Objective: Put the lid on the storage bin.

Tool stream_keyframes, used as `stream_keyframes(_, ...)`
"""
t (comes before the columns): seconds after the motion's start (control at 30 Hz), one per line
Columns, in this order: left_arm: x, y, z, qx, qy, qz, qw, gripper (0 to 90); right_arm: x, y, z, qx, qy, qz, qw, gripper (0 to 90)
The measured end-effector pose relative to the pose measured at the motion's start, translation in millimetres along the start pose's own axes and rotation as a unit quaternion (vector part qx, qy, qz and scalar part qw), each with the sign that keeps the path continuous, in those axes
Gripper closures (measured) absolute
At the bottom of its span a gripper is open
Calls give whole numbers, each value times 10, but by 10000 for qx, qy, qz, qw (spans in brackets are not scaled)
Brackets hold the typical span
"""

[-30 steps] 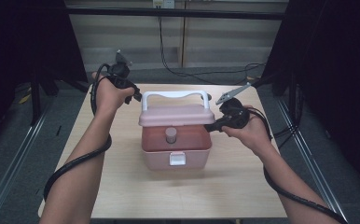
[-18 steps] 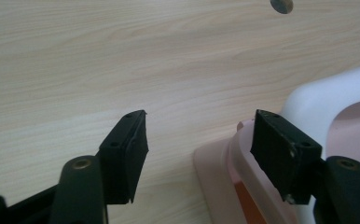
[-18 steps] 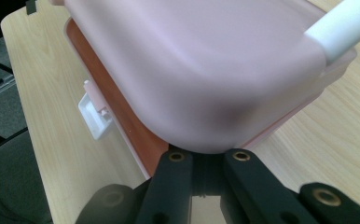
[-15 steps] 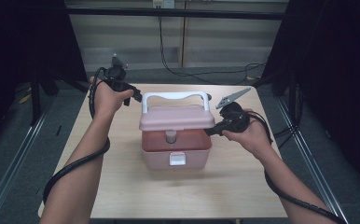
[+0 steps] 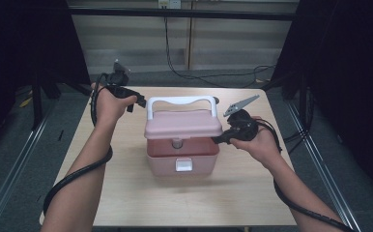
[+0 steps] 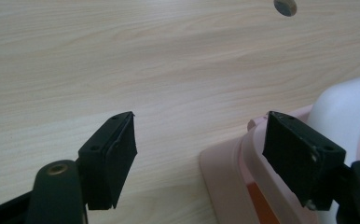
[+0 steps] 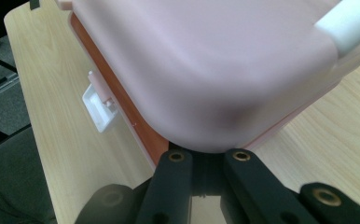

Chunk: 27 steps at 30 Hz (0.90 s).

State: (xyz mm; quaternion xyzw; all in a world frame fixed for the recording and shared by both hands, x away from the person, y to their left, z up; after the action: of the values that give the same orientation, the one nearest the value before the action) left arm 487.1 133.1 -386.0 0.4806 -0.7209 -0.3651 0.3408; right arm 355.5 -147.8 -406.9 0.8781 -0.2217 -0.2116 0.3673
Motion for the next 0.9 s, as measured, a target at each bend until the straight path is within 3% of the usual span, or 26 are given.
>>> stream_keyframes(0.5,-119,-52,127,-65,78,-22,9999,243,-26,-42,63,4,-28,-33,10000,884)
stream_keyframes(0.9,-139,-99,217,-150,135,29,9998,250,-56,-61,92,3,10,-45,10000,859)
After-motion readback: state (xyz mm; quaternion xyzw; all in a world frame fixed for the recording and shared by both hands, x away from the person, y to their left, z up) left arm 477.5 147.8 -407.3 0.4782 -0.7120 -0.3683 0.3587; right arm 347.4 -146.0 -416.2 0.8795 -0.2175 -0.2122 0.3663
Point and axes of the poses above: each handheld gripper's, and its own axes: y roughly backward along the jaws, z roughly out of its underside, x roughly to its right, the point moved 8 cm from there along -y, roughly forward along the jaws, and after that the axes turned 4 degrees about -z, right-handed, at the moved point
